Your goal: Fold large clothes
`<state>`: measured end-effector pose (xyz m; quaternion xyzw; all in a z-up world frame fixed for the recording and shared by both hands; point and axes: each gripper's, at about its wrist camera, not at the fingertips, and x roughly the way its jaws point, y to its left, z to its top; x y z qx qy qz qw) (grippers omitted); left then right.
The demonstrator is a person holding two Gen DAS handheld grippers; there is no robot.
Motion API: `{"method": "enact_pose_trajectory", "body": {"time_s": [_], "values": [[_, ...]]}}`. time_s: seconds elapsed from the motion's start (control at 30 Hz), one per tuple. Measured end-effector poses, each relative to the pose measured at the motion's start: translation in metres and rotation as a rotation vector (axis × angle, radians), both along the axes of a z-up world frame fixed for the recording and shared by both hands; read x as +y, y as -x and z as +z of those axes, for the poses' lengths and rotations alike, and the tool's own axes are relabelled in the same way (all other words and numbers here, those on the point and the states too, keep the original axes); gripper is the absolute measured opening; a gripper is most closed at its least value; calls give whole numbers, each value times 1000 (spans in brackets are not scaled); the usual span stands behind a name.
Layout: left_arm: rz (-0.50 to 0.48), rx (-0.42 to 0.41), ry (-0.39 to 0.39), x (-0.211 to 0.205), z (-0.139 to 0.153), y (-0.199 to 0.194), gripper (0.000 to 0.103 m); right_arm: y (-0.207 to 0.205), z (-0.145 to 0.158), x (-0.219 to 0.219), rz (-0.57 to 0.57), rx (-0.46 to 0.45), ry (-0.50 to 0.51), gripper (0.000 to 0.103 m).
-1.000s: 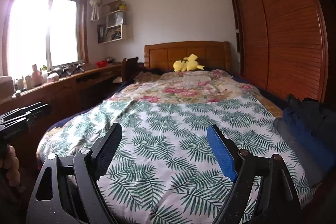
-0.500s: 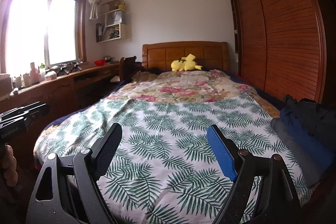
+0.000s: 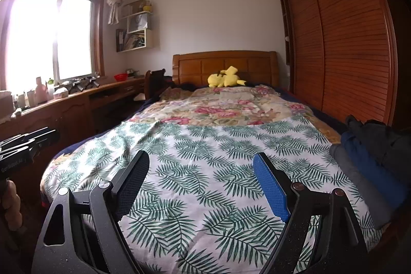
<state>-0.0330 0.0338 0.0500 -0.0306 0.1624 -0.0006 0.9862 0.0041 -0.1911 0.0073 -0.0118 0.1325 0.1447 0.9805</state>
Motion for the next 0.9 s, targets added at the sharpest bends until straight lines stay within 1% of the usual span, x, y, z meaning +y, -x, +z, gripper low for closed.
{"method": "enact_pose_trajectory", "body": {"time_s": [0.9], "values": [[-2,5,-7,-2,-2,-1,36,-1,0,-3,-1,1,0,85]]}}
